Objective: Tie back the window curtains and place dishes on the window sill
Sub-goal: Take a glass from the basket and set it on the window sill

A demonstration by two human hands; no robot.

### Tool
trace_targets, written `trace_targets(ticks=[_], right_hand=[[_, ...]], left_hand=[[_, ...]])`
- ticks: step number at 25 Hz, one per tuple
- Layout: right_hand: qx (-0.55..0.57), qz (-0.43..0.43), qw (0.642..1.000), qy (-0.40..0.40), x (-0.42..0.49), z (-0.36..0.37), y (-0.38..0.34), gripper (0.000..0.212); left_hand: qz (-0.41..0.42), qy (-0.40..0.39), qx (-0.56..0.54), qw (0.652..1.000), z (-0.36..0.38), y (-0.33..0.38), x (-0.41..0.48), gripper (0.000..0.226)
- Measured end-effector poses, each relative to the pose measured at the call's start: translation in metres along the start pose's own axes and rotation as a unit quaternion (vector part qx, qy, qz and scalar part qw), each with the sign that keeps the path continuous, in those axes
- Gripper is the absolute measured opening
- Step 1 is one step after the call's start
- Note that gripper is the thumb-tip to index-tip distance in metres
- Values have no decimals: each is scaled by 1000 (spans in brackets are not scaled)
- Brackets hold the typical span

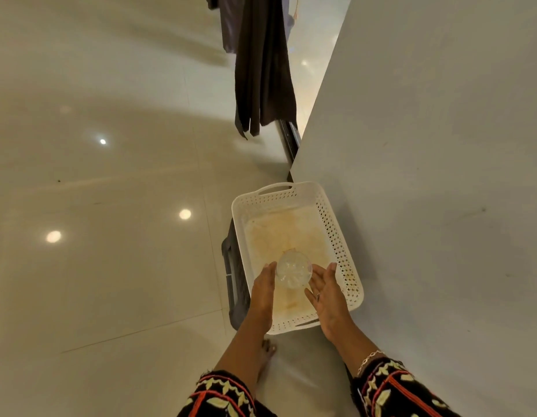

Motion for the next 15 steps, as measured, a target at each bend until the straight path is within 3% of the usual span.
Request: trace_targets(ticks=[5, 10, 15], right_hand=[[-10, 41, 999, 27, 39, 4, 7, 43], [-18, 70, 997, 26, 55, 4, 14, 63], [-25, 84, 996, 23, 56, 3, 21, 65]], left_hand=[[-37, 19, 36, 998, -10, -22, 27, 38], [-54, 5, 49, 997, -10, -31, 30, 42], [-56, -15, 60, 997, -7, -32, 27, 42]])
Point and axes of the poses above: each hand's wrist, its own x-axis towards the middle knuckle, its own z-axis out of the palm, y = z × x, the point moved 10 cm from there along x, towards the middle knuckle, and after that the axes turned 13 degrees about z, right-handed, at the moved point
